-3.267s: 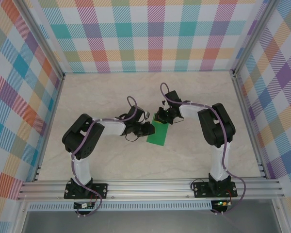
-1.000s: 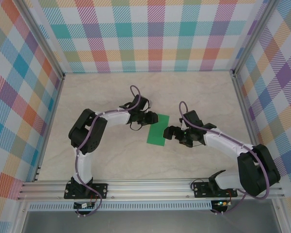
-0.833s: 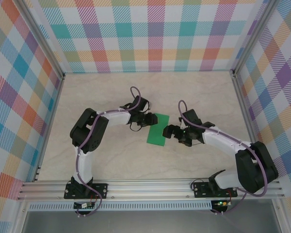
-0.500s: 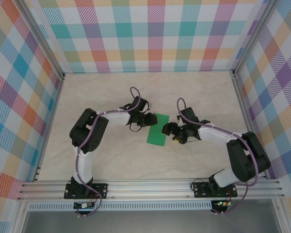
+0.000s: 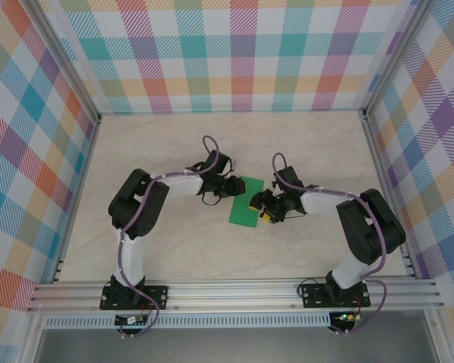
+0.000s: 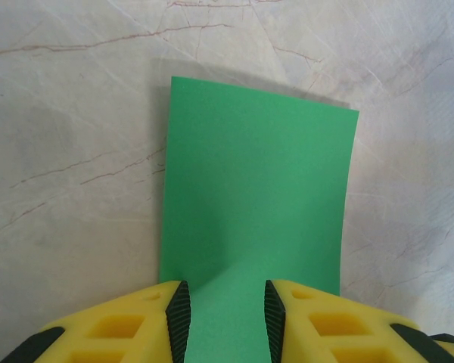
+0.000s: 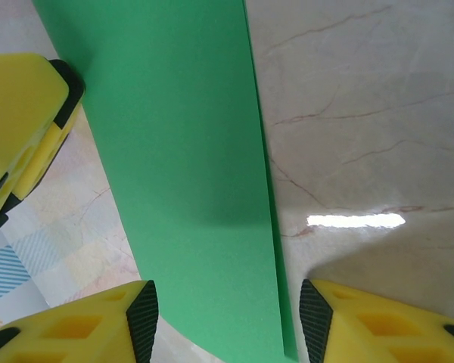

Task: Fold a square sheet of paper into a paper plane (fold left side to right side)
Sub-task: Fold the triangle a second time at the center of the table.

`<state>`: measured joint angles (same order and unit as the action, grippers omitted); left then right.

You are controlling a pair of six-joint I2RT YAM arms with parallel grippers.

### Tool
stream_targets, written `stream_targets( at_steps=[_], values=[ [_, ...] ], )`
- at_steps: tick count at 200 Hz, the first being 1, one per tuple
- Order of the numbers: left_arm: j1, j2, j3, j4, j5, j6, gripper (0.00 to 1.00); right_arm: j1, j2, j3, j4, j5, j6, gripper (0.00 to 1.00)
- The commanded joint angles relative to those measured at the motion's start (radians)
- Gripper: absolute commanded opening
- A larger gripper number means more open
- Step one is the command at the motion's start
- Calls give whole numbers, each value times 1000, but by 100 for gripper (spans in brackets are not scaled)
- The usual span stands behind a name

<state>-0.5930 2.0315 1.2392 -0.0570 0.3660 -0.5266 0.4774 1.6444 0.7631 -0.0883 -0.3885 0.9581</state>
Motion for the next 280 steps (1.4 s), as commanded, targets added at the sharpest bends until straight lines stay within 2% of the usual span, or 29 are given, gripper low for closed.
stream_targets(
  at_steps=[1,131,205,246,280],
  values=[
    [4,12,-31,-43,-7,17,35,12,22,22,24,-24,15,53],
    [5,6,-24,-48,-4,19,35,26,37,40,80,-25,6,45],
    [5,-26,-28,-47,15,28,35,24,27,64,24,7,-23,48],
    [29,-142,-30,-33,63,42,48,12,58,88,19,-13,-22,46],
    [54,-292,-66,-87,25,87,59,-23,68,139,-29,-21,-55,45]
  ],
)
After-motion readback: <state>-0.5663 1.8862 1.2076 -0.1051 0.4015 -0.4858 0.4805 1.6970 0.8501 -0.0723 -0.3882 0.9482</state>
